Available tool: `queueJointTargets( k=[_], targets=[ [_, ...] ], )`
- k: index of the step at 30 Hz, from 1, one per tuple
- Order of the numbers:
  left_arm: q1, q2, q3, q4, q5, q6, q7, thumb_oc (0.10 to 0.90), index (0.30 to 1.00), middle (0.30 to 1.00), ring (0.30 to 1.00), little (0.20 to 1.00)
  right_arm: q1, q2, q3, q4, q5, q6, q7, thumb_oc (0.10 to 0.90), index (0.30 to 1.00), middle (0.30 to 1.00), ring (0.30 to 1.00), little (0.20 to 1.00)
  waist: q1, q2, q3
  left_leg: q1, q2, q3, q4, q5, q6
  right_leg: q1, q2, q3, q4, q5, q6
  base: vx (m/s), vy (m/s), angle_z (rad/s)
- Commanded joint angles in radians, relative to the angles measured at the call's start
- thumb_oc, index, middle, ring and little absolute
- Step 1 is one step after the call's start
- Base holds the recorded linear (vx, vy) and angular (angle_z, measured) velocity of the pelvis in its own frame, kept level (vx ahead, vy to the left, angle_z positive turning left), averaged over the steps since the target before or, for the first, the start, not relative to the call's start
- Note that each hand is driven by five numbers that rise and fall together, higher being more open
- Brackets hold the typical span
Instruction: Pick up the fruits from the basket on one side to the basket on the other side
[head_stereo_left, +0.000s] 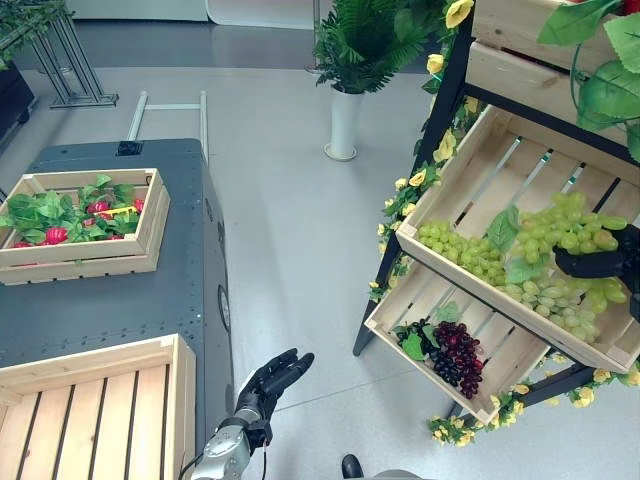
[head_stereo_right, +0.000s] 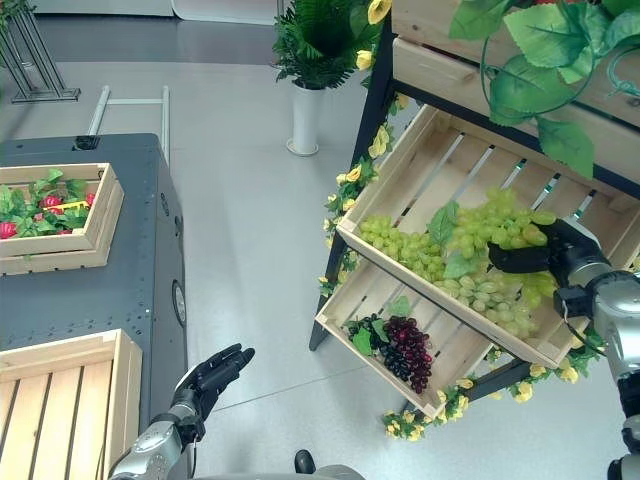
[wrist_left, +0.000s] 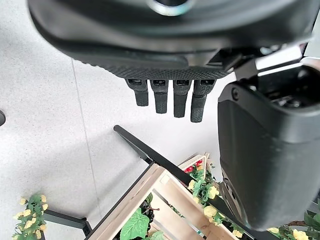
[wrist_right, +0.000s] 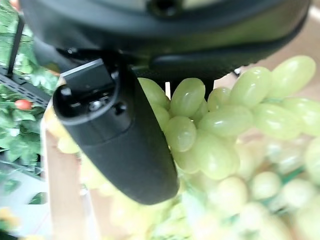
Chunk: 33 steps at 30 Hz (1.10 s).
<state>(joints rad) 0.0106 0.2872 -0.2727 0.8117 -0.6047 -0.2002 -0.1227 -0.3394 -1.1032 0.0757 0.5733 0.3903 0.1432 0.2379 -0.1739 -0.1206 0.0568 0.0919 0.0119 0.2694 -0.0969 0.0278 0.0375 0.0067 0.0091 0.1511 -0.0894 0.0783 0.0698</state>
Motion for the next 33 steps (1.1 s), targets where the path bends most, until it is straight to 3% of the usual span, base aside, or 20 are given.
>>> queueJointTargets(
  k=[1,6,8,9,22,29,33],
  targets=[
    [-0.114,0.010,-0.049,-0.018,-0.015,-0.062,-0.022,0.800,0.900,0.900,0.900,0.900,-0.190,-0.143,-0.028,0.093,-0.063,-0.098,-0.132,0.400,0.300,0.300,0.300,0.300,0.042,-0.026,-0.048,0.021,-0.013,-0.063,0.010,-0.106,0.001,0.017,0.051,-0.043,0.002,0.013,0.006,0.00,0.000,0.00],
    [-0.118,0.001,-0.063,-0.013,-0.008,-0.060,-0.034,0.800,0.900,0.900,0.900,0.900,-0.206,-0.128,-0.008,0.141,-0.082,-0.099,-0.140,0.400,0.300,0.300,0.300,0.300,0.040,-0.013,-0.044,0.022,-0.015,-0.056,0.010,-0.108,0.000,0.017,0.049,-0.039,0.002,0.012,0.004,0.00,0.000,0.00],
    [-0.118,0.001,-0.067,-0.014,-0.004,-0.060,-0.037,0.800,0.900,0.900,0.900,0.900,-0.210,-0.126,-0.006,0.152,-0.075,-0.096,-0.133,0.558,0.538,0.538,0.538,0.538,0.040,-0.010,-0.044,0.022,-0.015,-0.055,0.010,-0.108,0.000,0.016,0.049,-0.038,0.002,0.011,0.004,0.00,0.000,0.00],
    [-0.120,0.002,-0.075,-0.017,-0.003,-0.058,-0.040,0.800,0.900,0.900,0.900,0.900,-0.207,-0.122,-0.009,0.168,-0.066,-0.098,-0.128,0.800,0.900,0.900,0.900,0.900,0.040,-0.008,-0.042,0.022,-0.016,-0.054,0.010,-0.108,0.000,0.016,0.048,-0.039,0.002,0.012,0.004,0.00,0.000,0.00],
    [-0.122,-0.001,-0.090,-0.032,-0.007,-0.053,-0.031,0.800,0.900,0.900,0.900,0.900,-0.169,-0.106,-0.037,0.147,-0.054,-0.123,-0.113,0.800,0.900,0.900,0.900,0.900,0.030,0.003,-0.044,0.020,-0.017,-0.049,0.010,-0.110,0.000,0.011,0.045,-0.034,0.002,0.010,0.002,0.00,0.000,0.00],
    [-0.106,-0.004,-0.074,-0.035,-0.004,-0.058,-0.036,0.800,0.900,0.900,0.900,0.900,-0.112,-0.086,-0.097,0.051,-0.005,-0.165,-0.114,0.800,0.900,0.900,0.900,0.900,0.020,0.006,-0.051,0.018,-0.019,-0.045,0.010,-0.113,0.000,0.008,0.046,-0.029,0.002,0.007,0.001,0.00,0.000,0.00],
    [-0.094,-0.013,-0.056,-0.028,-0.004,-0.068,-0.034,0.800,0.900,0.900,0.900,0.900,-0.012,-0.043,-0.172,-0.086,-0.068,-0.205,-0.149,0.800,0.900,0.900,0.900,0.900,0.004,0.010,-0.054,0.017,-0.019,-0.040,0.010,-0.114,0.002,0.006,0.046,-0.024,0.002,0.007,0.002,0.01,0.008,0.02]
  ],
)
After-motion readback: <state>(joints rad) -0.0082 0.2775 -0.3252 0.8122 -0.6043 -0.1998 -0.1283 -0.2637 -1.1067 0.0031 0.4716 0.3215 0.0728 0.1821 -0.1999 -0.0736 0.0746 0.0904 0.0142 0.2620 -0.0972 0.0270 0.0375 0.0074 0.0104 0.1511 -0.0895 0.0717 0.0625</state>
